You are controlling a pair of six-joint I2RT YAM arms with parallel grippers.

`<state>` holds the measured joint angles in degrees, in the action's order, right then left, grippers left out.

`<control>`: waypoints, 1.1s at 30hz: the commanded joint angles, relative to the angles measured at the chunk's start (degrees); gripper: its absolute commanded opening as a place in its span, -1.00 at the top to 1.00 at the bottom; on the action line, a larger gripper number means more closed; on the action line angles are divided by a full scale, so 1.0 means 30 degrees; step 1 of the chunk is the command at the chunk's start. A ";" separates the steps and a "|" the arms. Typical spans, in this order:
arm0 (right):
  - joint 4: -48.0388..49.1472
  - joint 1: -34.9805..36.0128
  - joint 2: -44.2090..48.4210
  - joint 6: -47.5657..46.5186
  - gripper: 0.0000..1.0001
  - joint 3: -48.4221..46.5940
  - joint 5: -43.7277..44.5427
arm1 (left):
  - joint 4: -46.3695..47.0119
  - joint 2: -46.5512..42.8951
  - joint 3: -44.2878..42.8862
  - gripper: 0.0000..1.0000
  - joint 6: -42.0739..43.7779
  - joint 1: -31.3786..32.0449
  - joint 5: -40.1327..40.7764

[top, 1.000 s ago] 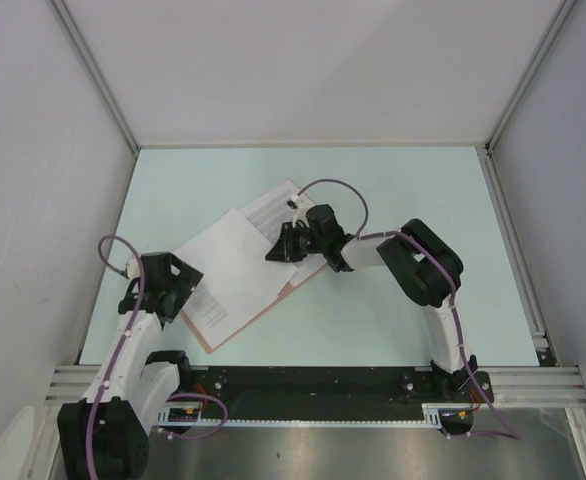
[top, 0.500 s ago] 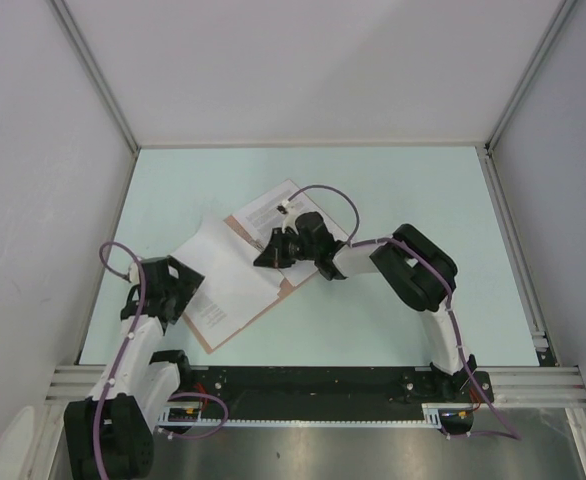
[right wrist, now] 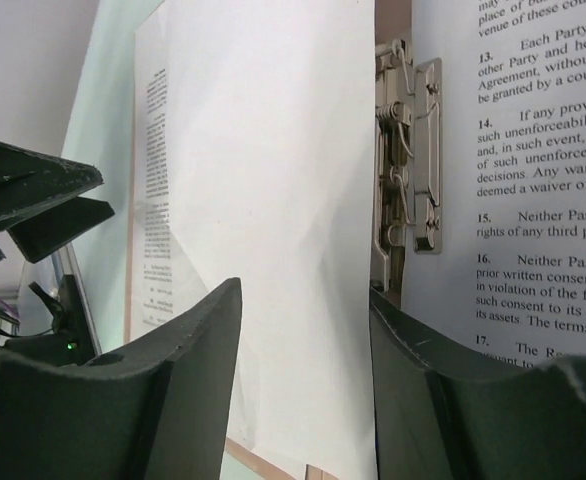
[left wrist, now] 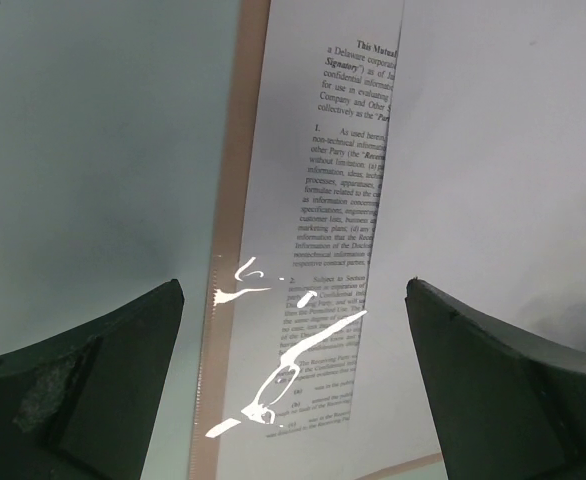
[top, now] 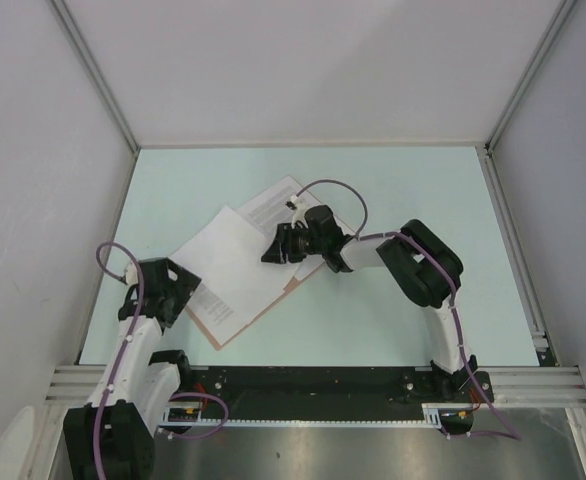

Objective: Put the files into the folder

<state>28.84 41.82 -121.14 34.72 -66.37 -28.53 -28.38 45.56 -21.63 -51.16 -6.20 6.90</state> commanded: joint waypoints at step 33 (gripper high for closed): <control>0.3187 0.1060 -0.1013 0.3602 1.00 -0.0201 -0.0270 | 0.2312 -0.0275 0.1467 -0.99 -0.0028 -0.0132 -0.1800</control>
<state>32.36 45.52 -121.84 47.44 -66.37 -21.96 -21.47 44.97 -17.78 -51.44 -6.20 3.18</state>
